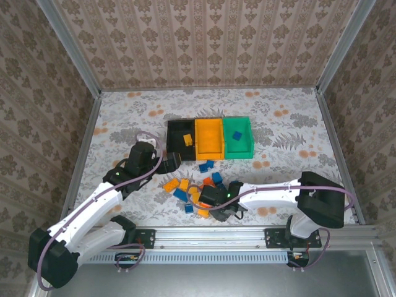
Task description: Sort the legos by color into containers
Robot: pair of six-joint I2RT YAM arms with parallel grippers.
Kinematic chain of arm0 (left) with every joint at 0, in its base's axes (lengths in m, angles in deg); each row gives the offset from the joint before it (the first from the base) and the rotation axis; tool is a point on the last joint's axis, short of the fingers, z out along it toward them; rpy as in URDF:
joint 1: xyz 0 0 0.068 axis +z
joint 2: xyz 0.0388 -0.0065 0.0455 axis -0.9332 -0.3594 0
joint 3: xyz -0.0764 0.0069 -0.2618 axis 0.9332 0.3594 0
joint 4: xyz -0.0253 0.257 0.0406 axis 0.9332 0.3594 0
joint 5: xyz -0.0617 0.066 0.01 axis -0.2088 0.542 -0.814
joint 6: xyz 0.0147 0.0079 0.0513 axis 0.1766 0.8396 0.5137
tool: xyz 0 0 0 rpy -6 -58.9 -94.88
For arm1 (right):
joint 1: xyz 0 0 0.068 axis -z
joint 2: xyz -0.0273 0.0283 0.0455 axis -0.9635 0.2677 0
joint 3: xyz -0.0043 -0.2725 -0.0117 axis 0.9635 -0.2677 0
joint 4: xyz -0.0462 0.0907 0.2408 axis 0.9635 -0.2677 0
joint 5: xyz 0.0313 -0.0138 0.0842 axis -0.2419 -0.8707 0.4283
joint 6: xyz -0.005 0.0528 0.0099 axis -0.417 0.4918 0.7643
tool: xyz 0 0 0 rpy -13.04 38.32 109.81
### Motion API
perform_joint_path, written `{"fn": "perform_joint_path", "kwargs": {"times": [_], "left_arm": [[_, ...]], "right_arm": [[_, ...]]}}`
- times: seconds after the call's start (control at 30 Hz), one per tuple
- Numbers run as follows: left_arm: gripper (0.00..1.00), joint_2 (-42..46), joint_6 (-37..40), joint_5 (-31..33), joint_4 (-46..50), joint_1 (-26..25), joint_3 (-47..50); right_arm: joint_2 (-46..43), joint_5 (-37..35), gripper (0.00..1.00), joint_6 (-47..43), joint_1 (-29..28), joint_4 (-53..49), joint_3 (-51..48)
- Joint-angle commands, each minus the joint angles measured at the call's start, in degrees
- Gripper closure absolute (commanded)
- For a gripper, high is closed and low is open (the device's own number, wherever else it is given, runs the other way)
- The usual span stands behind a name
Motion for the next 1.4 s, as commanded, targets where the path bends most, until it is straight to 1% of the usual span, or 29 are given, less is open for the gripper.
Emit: {"fn": "perform_joint_path", "kwargs": {"times": [0.0,0.1,0.2,0.3,0.37,0.47,0.63,0.83,0.97,1.0,1.07,1.13,1.2,1.27,1.37], "left_arm": [[0.0,1.07,-0.16,-0.83,0.04,0.4,-0.03],[0.0,1.33,0.0,-0.93,-0.1,0.4,-0.24],[0.0,1.81,0.09,-0.81,-0.09,0.4,-0.24],[0.0,2.12,-0.4,-0.43,-0.1,0.47,-0.09],[0.0,2.45,-1.11,-0.24,-0.39,0.58,0.27],[0.0,3.13,-1.82,-0.23,-0.79,0.62,0.89],[0.0,3.99,-1.91,-0.11,0.15,0.84,1.52],[0.0,4.58,-1.94,-0.01,1.9,1.19,1.68],[0.0,5.45,-2.04,-0.36,2.3,1.37,1.95],[0.0,5.61,-2.04,-0.4,2.36,1.43,1.96],[0.0,5.75,-2.04,-0.58,2.56,1.52,1.89],[0.0,5.83,-1.92,-0.9,2.58,1.54,1.67],[0.0,5.84,-1.78,-0.92,2.75,1.62,1.38],[0.0,5.93,-1.58,-1.0,2.91,1.63,1.11],[0.0,6.09,-1.46,-1.03,2.79,1.64,0.89]], "right_arm": [[-5.04,-2.78,0.77,0.8,0.14,-1.57,-1.05],[-10.75,-3.58,0.78,0.63,1.53,-2.99,-1.11],[-15.35,-3.08,0.78,-0.39,4.54,-3.8,0.59],[-16.07,-1.84,0.78,-2.22,9.1,-2.13,5.78],[-14.17,-0.02,0.78,-2.29,12.96,0.41,9.79],[-7.53,1.05,0.78,-1.69,18.1,4.29,17.09],[7.01,-1.43,0.78,1.06,24.85,3.37,30.29],[21.84,-6.04,0.76,4.62,28.6,-1.92,43.3],[27.24,-7.79,0.7,6.4,29.5,-3.8,48.28],[27.97,-7.66,0.67,6.74,29.68,-3.97,49.11],[28.63,-7.35,0.59,7.35,29.91,-4.5,50.0],[27.81,-7.15,0.49,7.44,29.88,-4.17,49.72],[26.31,-7.08,0.43,7.36,29.91,-4.25,49.34],[23.56,-7.03,0.39,7.45,29.84,-4.14,47.71],[17.11,-5.72,0.34,8.42,29.73,-2.36,41.77]]}}
